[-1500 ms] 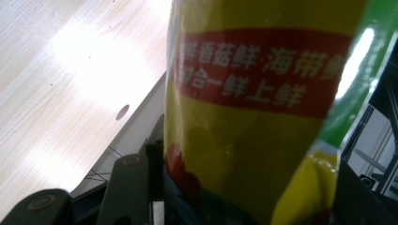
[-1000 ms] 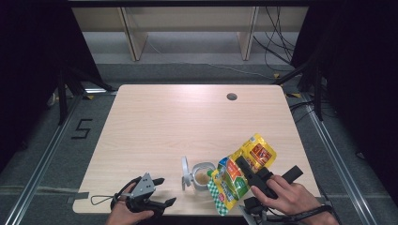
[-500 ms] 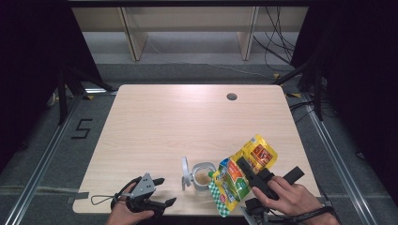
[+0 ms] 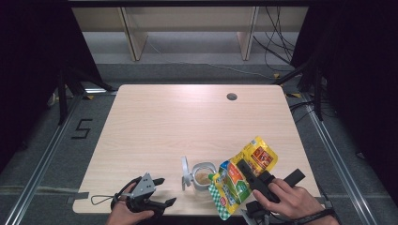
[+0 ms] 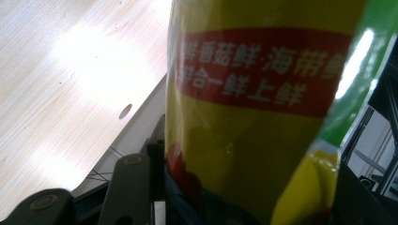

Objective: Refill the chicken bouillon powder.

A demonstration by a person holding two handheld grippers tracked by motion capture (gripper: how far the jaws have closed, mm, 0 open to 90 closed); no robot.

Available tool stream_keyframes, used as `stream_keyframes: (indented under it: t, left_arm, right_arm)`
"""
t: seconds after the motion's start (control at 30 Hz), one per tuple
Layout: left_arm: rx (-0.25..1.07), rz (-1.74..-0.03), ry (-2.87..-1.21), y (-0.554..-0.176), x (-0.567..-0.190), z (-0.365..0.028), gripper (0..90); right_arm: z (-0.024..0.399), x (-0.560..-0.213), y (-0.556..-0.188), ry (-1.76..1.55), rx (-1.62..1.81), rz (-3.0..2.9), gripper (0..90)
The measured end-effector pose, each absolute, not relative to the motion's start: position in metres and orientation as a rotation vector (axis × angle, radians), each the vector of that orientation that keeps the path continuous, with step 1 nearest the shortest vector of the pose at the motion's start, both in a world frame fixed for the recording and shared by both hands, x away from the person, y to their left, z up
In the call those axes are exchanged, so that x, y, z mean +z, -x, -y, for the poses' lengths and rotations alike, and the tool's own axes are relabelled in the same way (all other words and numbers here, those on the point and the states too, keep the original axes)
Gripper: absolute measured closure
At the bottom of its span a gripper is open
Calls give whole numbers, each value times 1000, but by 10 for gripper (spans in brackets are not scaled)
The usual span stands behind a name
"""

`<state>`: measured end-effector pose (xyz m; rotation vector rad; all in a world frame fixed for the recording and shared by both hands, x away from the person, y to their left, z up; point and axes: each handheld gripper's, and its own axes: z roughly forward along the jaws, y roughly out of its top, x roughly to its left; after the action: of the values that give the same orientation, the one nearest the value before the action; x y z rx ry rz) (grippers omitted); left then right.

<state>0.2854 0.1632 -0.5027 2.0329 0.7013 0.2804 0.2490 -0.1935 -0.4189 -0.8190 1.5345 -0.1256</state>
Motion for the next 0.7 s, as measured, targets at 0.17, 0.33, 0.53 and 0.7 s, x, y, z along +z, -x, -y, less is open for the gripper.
stream_keyframes:
  t: [0.17,0.33,0.53,0.7]
  left_arm:
    - [280,-699,-2035,-285,-503,-163,207]
    - [280,-701,-2035,-285,-503,-163,207]
    - [301,-667,-2054,-287,-502,-164,207]
    - [281,-699,-2035,-285,-503,-163,207]
  right_arm:
    - [194,-419,-247,807,-124,-1540,543]
    - [194,-419,-247,811,-124,-1540,544]
    - [192,-418,-247,821,-124,-1532,545]
    - [190,-417,-248,830,-114,-1524,545]
